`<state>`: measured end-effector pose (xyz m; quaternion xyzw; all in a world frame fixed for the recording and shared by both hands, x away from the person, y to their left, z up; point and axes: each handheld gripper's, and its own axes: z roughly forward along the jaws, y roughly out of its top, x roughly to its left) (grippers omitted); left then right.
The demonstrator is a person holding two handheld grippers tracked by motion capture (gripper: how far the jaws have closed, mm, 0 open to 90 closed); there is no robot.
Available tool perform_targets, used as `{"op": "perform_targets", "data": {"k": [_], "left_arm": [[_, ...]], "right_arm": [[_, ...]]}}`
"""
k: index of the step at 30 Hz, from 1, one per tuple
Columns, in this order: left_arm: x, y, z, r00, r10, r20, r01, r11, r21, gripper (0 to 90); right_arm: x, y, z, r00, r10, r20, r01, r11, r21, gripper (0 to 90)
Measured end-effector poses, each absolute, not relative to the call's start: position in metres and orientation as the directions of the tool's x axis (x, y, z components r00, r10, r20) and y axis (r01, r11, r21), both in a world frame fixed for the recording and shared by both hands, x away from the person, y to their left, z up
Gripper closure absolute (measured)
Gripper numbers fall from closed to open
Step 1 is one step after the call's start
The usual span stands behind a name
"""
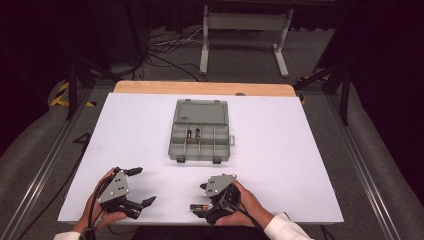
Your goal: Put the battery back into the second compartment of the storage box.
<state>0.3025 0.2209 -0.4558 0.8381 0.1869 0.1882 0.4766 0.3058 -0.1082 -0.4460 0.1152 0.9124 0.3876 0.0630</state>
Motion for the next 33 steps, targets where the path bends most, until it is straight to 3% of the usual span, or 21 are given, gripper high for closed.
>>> {"op": "perform_targets", "data": {"k": [8,15,33], "left_arm": [[0.303,0.221,-0.456,0.86,0.492,0.138,0.133,-0.477,0.869,4.1],[0.303,0.22,-0.456,0.86,0.492,0.138,0.134,-0.478,0.868,4.1],[0.303,0.221,-0.456,0.86,0.491,0.138,0.134,-0.479,0.868,4.2]], "right_arm": [[0.307,-0.106,-0.451,-0.966,0.259,-0.026,0.163,0.682,0.713,20.0],[0.308,-0.105,-0.456,-0.968,0.249,-0.021,0.163,0.694,0.701,25.3],[0.308,-0.105,-0.455,-0.978,0.209,-0.023,0.14,0.729,0.67,62.1]]}}
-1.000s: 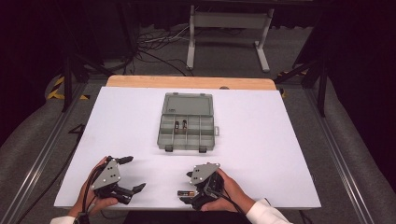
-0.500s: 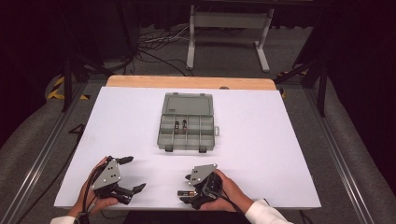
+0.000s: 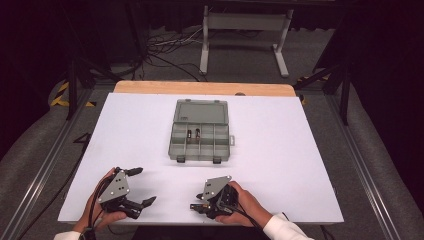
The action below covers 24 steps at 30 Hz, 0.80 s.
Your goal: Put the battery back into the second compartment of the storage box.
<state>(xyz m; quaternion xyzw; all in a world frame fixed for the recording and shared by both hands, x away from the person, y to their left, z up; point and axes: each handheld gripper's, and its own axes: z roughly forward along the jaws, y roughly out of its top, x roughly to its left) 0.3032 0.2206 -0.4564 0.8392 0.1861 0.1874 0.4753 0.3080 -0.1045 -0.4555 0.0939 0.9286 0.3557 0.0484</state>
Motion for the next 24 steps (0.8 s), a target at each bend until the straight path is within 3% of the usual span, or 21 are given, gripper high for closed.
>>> {"op": "perform_targets", "data": {"k": [11,24], "left_arm": [[0.3038,0.2204,-0.4567,0.861,0.489,0.14,0.134,-0.484,0.865,4.2],[0.3039,0.2211,-0.4566,0.861,0.489,0.138,0.135,-0.482,0.866,4.2]], "right_arm": [[0.3083,-0.1055,-0.4556,-0.978,0.209,-0.024,0.138,0.724,0.676,77.7],[0.3081,-0.1067,-0.4559,-0.978,0.21,-0.023,0.138,0.715,0.685,78.0]]}}
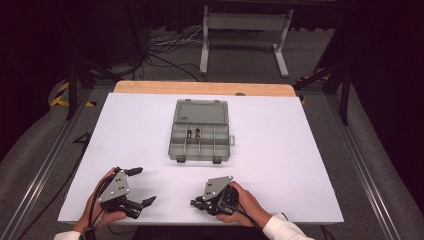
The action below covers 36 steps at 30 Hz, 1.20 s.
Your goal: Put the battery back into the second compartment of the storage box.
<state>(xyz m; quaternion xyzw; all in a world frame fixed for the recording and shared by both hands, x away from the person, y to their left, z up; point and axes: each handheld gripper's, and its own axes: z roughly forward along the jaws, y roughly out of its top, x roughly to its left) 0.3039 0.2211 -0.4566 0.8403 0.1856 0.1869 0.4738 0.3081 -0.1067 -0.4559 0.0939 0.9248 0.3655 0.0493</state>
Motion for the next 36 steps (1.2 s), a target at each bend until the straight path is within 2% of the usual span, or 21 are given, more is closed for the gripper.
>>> {"op": "perform_targets", "data": {"k": [36], "left_arm": [[0.304,0.223,-0.456,0.859,0.491,0.143,0.131,-0.482,0.866,4.2]], "right_arm": [[0.316,-0.118,-0.449,-0.947,0.314,-0.067,0.165,0.656,0.736,78.1]]}}
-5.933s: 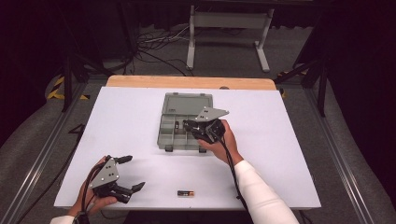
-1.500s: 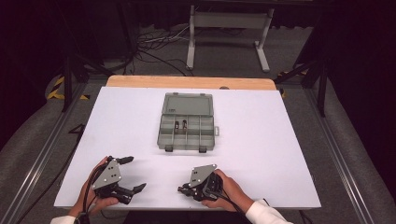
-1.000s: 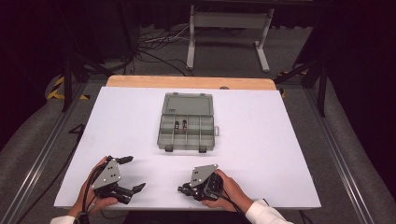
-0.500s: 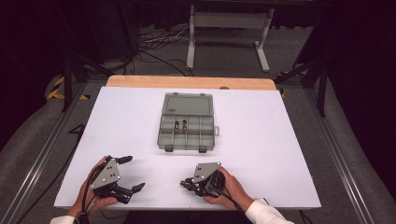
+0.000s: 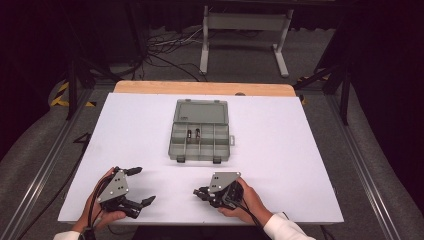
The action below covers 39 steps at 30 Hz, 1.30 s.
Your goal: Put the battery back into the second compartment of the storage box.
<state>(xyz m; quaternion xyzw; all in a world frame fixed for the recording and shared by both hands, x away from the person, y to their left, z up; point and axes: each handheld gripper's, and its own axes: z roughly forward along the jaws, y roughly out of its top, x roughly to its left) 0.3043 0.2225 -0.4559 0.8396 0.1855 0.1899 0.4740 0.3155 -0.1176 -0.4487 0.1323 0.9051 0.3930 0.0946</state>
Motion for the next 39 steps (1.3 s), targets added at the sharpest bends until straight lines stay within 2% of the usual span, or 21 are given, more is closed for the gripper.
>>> {"op": "perform_targets", "data": {"k": [12,39], "left_arm": [[0.304,0.222,-0.456,0.86,0.491,0.142,0.133,-0.482,0.866,4.2],[0.304,0.222,-0.456,0.859,0.494,0.137,0.137,-0.48,0.867,4.3]], "right_arm": [[0.323,-0.126,-0.444,-0.934,0.353,-0.061,0.186,0.624,0.759,78.1],[0.352,-0.134,-0.41,-0.893,0.443,-0.077,0.195,0.536,0.821,78.1]]}}
